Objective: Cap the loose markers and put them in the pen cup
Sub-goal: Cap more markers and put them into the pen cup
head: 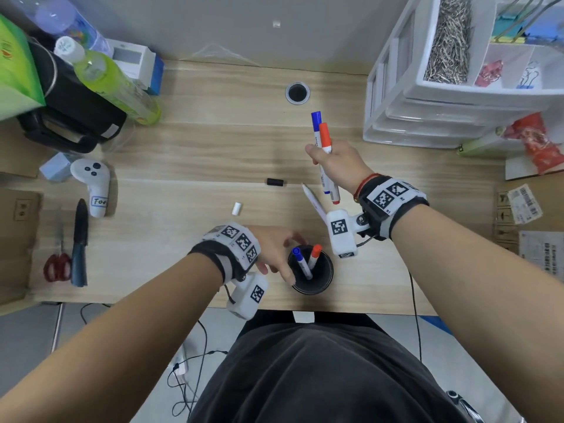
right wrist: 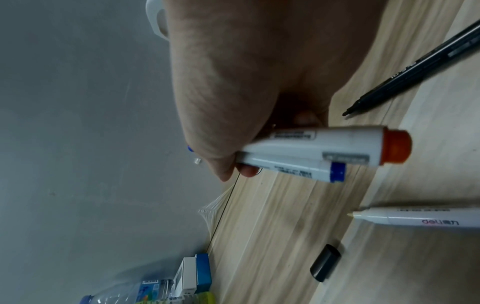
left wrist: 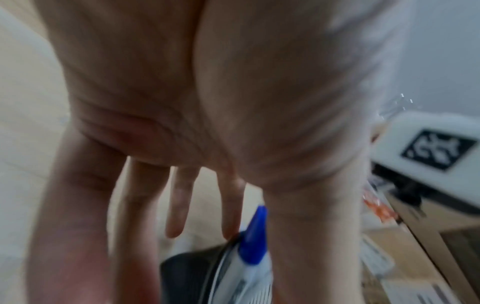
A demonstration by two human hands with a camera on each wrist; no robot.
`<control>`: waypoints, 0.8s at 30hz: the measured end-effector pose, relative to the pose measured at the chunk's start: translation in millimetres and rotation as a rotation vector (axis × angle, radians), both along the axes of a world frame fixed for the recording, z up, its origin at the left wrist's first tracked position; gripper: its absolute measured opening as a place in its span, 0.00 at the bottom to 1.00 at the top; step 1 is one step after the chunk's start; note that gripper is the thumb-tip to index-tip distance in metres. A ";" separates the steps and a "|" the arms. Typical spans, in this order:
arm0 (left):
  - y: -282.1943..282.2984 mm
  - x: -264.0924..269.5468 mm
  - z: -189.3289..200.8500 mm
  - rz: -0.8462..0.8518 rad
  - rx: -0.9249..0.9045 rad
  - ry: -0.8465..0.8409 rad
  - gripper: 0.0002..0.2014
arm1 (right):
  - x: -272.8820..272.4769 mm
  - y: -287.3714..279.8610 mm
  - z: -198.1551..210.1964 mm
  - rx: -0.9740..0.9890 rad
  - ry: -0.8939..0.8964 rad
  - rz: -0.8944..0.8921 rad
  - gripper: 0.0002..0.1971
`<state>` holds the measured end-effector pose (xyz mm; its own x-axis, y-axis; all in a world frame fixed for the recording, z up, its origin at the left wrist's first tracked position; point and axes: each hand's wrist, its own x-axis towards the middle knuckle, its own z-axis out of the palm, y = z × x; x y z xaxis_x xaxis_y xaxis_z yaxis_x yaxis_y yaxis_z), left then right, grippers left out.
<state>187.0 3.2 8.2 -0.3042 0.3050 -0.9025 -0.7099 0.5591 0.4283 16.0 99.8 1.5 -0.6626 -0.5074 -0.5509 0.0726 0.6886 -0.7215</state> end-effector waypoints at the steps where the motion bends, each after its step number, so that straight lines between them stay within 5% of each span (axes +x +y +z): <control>1: 5.8 0.8 -1.7 0.004 -0.036 0.031 0.35 | 0.2 -0.9 0.1 -0.001 -0.003 0.006 0.18; 9: -12.5 -22.4 -6.8 0.242 -0.175 0.216 0.11 | -7.2 -1.8 13.2 -0.103 -0.015 -0.038 0.18; 15: -72.3 -60.6 7.1 0.740 -0.216 0.331 0.16 | -25.0 -10.8 42.9 -0.397 0.026 -0.233 0.14; 19: -89.7 -82.6 7.4 1.023 -0.192 0.402 0.20 | -29.8 -27.2 51.5 -0.441 0.047 -0.079 0.06; 24: -97.7 -104.5 0.1 1.137 -0.125 0.412 0.24 | -40.9 -54.8 30.3 -0.168 0.214 0.262 0.07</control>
<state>82.5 -94.5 8.3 -0.6123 -0.4043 -0.6794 -0.6458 -0.2400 0.7248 -24.9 45.0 31.8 -0.5897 -0.7462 -0.3091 -0.2544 0.5348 -0.8058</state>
